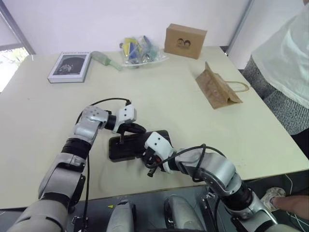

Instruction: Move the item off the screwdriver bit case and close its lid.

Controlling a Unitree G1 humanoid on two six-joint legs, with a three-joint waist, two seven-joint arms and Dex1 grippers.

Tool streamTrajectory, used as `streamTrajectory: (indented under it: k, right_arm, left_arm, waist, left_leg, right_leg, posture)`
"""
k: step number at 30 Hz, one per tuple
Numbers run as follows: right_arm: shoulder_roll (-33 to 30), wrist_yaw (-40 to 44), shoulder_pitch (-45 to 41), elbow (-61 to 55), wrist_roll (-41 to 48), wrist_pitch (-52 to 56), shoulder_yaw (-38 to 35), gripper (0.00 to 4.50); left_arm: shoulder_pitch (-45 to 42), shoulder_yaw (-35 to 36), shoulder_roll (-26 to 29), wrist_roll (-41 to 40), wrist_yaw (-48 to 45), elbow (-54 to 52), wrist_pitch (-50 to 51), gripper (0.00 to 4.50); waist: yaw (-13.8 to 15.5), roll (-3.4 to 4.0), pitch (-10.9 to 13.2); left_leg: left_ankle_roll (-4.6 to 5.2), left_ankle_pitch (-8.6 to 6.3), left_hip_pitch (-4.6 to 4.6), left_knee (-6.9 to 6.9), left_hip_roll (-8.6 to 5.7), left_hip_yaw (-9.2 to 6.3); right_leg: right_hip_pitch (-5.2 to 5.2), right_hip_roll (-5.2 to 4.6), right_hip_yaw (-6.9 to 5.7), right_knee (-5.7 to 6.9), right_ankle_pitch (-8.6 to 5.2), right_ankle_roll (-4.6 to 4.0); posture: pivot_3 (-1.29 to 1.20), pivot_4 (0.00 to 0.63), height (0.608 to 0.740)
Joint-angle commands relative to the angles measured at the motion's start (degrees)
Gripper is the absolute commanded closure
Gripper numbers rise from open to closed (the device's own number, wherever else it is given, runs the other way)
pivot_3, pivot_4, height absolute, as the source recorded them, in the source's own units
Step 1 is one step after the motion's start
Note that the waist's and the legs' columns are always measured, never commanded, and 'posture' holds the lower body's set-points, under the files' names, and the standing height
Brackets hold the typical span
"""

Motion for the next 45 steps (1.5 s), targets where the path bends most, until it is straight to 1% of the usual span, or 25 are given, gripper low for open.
streamTrajectory:
  k: [1, 4, 6, 8, 15, 17, 20, 22, 25, 29, 34, 38, 42, 45]
  right_arm:
    - [-2.66, 0.63, -3.05, -2.03, -1.57, -2.9, -4.51, 4.48]
    - [-5.08, 4.06, -3.13, -3.44, 0.7, -2.14, -5.12, 4.48]
    - [-6.72, 6.38, -3.14, -4.51, 2.62, -1.1, -6.2, 4.48]
    - [-8.23, 8.18, -3.13, -5.52, 4.18, -0.48, -7.18, 4.48]
    - [-13.89, 13.82, -2.79, -9.11, 9.63, 0.65, -11.64, 4.48]
    - [-15.11, 14.79, -2.69, -9.72, 10.75, 0.74, -12.63, 4.48]
    - [-18.59, 17.42, -1.89, -10.84, 12.36, -0.34, -14.96, 4.48]
    - [-21.5, 19.82, -1.69, -10.77, 13.64, -1.37, -17.91, 4.48]
    - [-25.28, 22.43, -1.26, -8.76, 14.39, -3.9, -22.98, 4.48]
    - [-29.89, 25.15, 1.45, -5.32, 14.99, -7.46, -31.76, 4.48]
    - [-33.52, 27.08, 6.38, -5.05, 15.88, -9.76, -36.78, 4.48]
    - [-34.91, 27.15, 9.65, -4.63, 15.36, -11.72, -39.83, 4.48]
    - [-34.92, 26.05, 11.39, -3.84, 14.81, -13.02, -41.81, 4.48]
    - [-34.25, 24.86, 11.77, -3.51, 14.97, -13.45, -42.83, 4.48]
  left_arm:
    - [2.09, -3.61, -1.04, 0.73, -2.98, 1.11, 0.17, 4.5]
    - [1.33, -2.52, -1.09, 0.64, -1.45, 1.92, -0.07, 4.5]
    - [0.55, -1.6, -1.19, 0.72, 0.09, 3.02, -0.61, 4.5]
    - [-0.19, -0.81, -1.28, 0.85, 1.54, 4.16, -1.48, 4.5]
    - [-3.28, 3.43, -1.94, -0.39, 10.85, 7.92, -3.9, 4.5]
    - [-3.49, 4.4, -1.91, -0.98, 12.06, 7.71, -3.68, 4.5]
    - [-3.29, 6.17, -1.82, -2.46, 14.31, 5.46, -2.09, 4.5]
    - [-2.68, 7.58, -1.16, -3.79, 15.34, 2.86, -0.54, 4.5]
    - [-0.43, 9.7, 0.42, -6.0, 16.5, -3.93, 3.58, 4.5]
    - [6.62, 13.89, 4.34, -11.64, 18.58, -22.79, 15.68, 4.5]
    - [15.87, 16.83, 8.9, -18.01, 20.92, -41.74, 29.24, 4.5]
    - [24.09, 19.43, 12.17, -23.64, 22.72, -54.6, 37.73, 4.5]
    - [29.54, 21.6, 13.46, -27.63, 25.87, -62.46, 42.73, 4.5]
    - [33.28, 22.42, 14.01, -27.76, 28.1, -65.26, 43.12, 4.5]
  waist:
    - [0.09, 0.07, 0.04]
    - [0.19, 0.09, 0.06]
    - [0.24, 0.19, 0.15]
    - [0.28, 0.26, 0.22]
    - [1.57, 0.37, 0.3]
    - [1.66, 0.38, 0.34]
    - [1.71, 0.42, 0.44]
    - [1.72, 0.47, 0.53]
    - [1.63, 0.5, 0.58]
    - [1.63, 0.54, 0.61]
    - [1.78, 0.62, 0.66]
    - [1.72, 0.69, 0.71]
    - [1.77, 0.7, 0.71]
    - [1.79, 0.7, 0.71]
  left_leg:
    - [0.0, 0.0, -0.05, 0.0, -0.03, 0.0]
    - [0.01, 0.01, -0.48, 0.03, -0.12, 0.0]
    - [0.01, 0.01, -0.77, 0.08, -0.2, -0.02]
    - [0.01, 0.01, -0.89, 0.06, -0.21, -0.02]
    - [0.01, 0.0, -0.91, 0.0, -0.22, -0.16]
    - [0.01, 0.0, -0.93, 0.0, -0.21, -0.19]
    - [0.01, 0.0, -1.02, 0.01, -0.22, -0.25]
    - [0.01, 0.0, -1.11, 0.02, -0.23, -0.34]
    - [0.01, 0.01, -1.26, 0.06, -0.24, -0.42]
    - [0.0, 0.01, -1.27, 0.02, -0.22, -0.48]
    - [0.0, 0.01, -1.26, 0.01, -0.21, -0.51]
    - [-0.01, 0.01, -1.23, 0.03, -0.21, -0.51]
    - [-0.01, 0.01, -1.18, 0.04, -0.22, -0.5]
    - [-0.02, 0.02, -1.13, 0.05, -0.24, -0.48]
  right_leg:
    - [-0.04, 0.0, 0.0, -0.03, 0.0, 0.01]
    - [-0.37, -0.03, -0.02, -0.12, 0.01, 0.05]
    - [-0.55, -0.02, -0.07, -0.21, 0.11, 0.23]
    - [-0.6, -0.02, -0.1, -0.34, 0.16, 0.31]
    - [-0.54, 0.04, -0.25, -0.5, 0.2, 0.39]
    - [-0.53, 0.04, -0.28, -0.52, 0.2, 0.39]
    - [-0.53, 0.03, -0.32, -0.57, 0.21, 0.4]
    - [-0.53, 0.03, -0.41, -0.62, 0.26, 0.49]
    - [-0.59, 0.02, -0.44, -0.65, 0.29, 0.55]
    - [-0.59, 0.04, -0.47, -0.67, 0.29, 0.55]
    - [-0.57, 0.0, -0.46, -0.68, 0.29, 0.54]
    - [-0.53, -0.03, -0.46, -0.68, 0.29, 0.54]
    - [-0.49, 0.0, -0.45, -0.67, 0.28, 0.54]
    - [-0.44, 0.01, -0.45, -0.68, 0.27, 0.52]
  posture:
    - [0.0, 0.15, 0.74]
    - [0.0, 0.15, 0.74]
    - [0.0, 0.15, 0.74]
    - [0.0, 0.15, 0.74]
    - [0.0, 0.15, 0.74]
    - [0.0, 0.15, 0.74]
    - [0.0, 0.15, 0.74]
    - [0.0, 0.15, 0.74]
    - [0.0, 0.15, 0.74]
    - [0.0, 0.15, 0.74]
    - [0.0, 0.15, 0.74]
    - [0.0, 0.15, 0.74]
    - [0.0, 0.15, 0.74]
    - [0.0, 0.15, 0.74]
